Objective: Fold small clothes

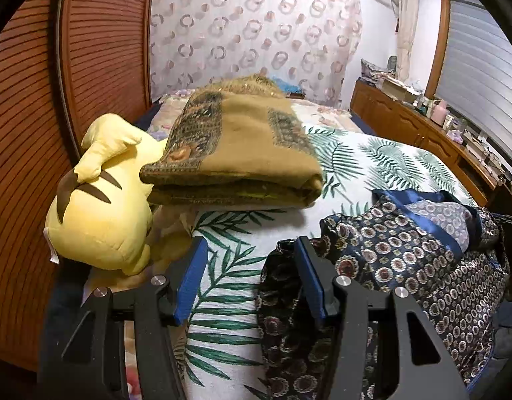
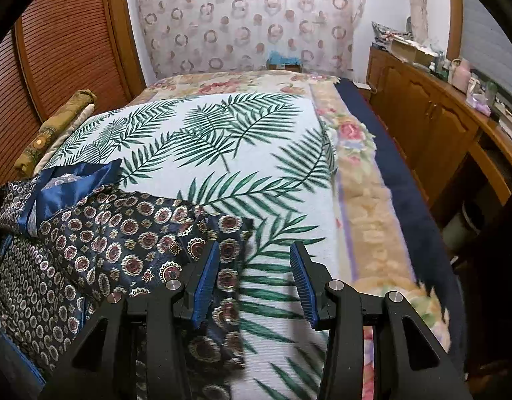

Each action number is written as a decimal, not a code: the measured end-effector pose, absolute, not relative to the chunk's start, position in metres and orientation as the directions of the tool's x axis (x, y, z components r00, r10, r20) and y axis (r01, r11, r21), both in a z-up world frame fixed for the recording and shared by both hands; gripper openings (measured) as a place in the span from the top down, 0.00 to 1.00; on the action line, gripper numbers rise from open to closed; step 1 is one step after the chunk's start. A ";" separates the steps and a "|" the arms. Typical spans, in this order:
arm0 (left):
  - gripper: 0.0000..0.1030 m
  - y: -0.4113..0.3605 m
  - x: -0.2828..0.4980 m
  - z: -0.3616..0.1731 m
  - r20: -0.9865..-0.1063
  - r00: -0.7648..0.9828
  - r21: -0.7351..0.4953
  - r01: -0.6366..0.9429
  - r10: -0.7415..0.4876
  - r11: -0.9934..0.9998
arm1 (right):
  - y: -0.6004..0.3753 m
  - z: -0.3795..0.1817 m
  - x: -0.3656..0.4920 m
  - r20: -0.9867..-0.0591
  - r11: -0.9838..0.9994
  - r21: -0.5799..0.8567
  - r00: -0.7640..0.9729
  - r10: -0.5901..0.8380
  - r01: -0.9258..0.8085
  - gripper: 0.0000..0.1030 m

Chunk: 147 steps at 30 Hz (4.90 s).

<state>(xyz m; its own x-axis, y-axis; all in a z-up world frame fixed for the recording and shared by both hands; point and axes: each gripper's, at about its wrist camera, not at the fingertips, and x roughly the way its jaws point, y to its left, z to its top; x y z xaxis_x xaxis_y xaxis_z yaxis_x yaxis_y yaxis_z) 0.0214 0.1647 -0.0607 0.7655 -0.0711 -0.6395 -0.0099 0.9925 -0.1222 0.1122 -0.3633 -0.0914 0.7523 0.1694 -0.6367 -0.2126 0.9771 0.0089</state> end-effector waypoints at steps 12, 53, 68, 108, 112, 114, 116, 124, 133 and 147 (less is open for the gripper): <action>0.46 0.153 0.030 -0.078 -0.691 0.716 -0.118 0.022 -0.098 0.993 | -0.356 -0.101 0.109 -0.649 0.967 0.003 0.735 0.195 -0.254 0.51; 0.96 0.095 0.095 0.083 -0.375 0.904 -0.084 0.190 -0.208 0.978 | -0.341 0.062 0.124 -0.267 0.941 -0.170 0.933 0.241 -0.292 0.94; 0.96 0.125 0.203 0.015 -0.539 0.841 -0.050 0.033 -0.055 0.998 | -0.295 -0.012 0.234 -0.458 0.972 -0.134 0.882 0.112 -0.193 0.94; 0.25 0.096 0.150 0.019 -0.557 0.811 -0.087 0.155 -0.177 0.984 | -0.188 -0.036 0.314 -0.688 0.945 -0.018 0.690 0.225 -0.325 0.49; 0.25 0.078 0.159 0.014 -0.574 0.796 -0.072 0.186 -0.193 0.980 | -0.188 -0.037 0.328 -0.700 0.946 -0.038 0.684 0.206 -0.323 0.55; 0.25 0.070 0.165 0.011 -0.583 0.787 -0.068 0.202 -0.203 0.977 | -0.189 -0.036 0.327 -0.692 0.943 -0.048 0.692 0.207 -0.330 0.77; 0.25 0.063 0.174 0.005 -0.599 0.776 -0.052 0.207 -0.197 0.977 | -0.191 -0.036 0.324 -0.683 0.936 -0.057 0.698 0.217 -0.347 0.93; 0.80 0.059 0.184 -0.009 -0.645 0.746 -0.009 0.209 -0.166 0.978 | -0.207 -0.016 0.278 -0.548 0.913 -0.028 0.770 0.327 -0.408 0.97; 0.98 0.069 0.132 -0.009 -0.600 0.778 -0.023 0.215 -0.186 0.976 | -0.229 -0.007 0.191 -0.450 0.884 -0.045 0.800 0.398 -0.465 0.98; 0.98 0.098 0.062 -0.026 -0.566 0.810 -0.065 0.141 -0.152 0.988 | -0.271 -0.037 0.085 -0.530 0.867 -0.029 0.744 0.408 -0.497 0.97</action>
